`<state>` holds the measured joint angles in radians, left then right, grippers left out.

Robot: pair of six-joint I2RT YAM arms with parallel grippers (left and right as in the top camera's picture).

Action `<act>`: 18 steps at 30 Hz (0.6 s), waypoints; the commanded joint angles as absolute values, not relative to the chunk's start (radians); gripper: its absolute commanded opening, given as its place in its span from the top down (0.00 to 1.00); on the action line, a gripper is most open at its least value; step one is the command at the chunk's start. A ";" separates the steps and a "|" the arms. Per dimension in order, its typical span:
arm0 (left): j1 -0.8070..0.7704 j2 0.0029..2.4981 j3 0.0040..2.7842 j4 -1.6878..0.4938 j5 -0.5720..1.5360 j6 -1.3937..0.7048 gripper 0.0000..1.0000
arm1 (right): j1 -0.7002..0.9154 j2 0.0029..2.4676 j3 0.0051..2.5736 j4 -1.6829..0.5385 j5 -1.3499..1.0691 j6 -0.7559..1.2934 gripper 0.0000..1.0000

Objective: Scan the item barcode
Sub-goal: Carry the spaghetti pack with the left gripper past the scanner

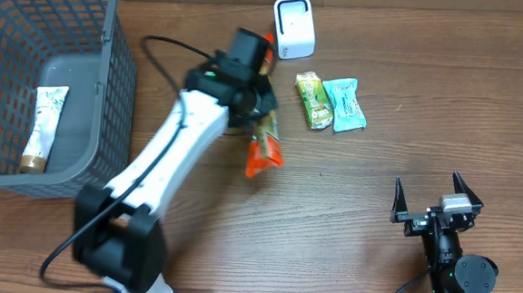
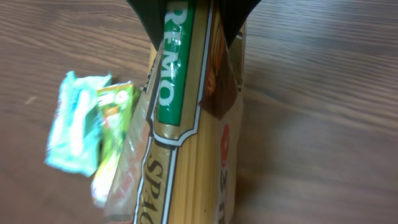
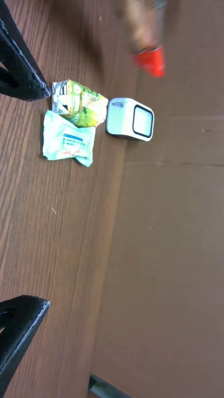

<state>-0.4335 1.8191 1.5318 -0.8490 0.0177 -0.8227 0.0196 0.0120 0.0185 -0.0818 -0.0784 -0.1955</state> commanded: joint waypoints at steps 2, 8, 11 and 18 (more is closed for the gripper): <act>-0.488 1.903 1.553 -0.807 -0.011 -0.933 0.96 | 0.021 0.003 0.009 -0.077 -0.081 -0.199 0.00; -0.500 1.996 1.553 -0.781 -0.044 -0.932 0.96 | 0.021 0.003 0.009 -0.077 -0.081 -0.199 0.00; -0.500 2.001 1.553 -0.781 -0.044 -0.911 0.74 | 0.021 0.003 0.009 -0.077 -0.081 -0.199 0.00; -0.498 1.995 1.592 -0.830 -0.044 -0.794 0.48 | 0.021 0.003 0.009 -0.077 -0.081 -0.199 0.00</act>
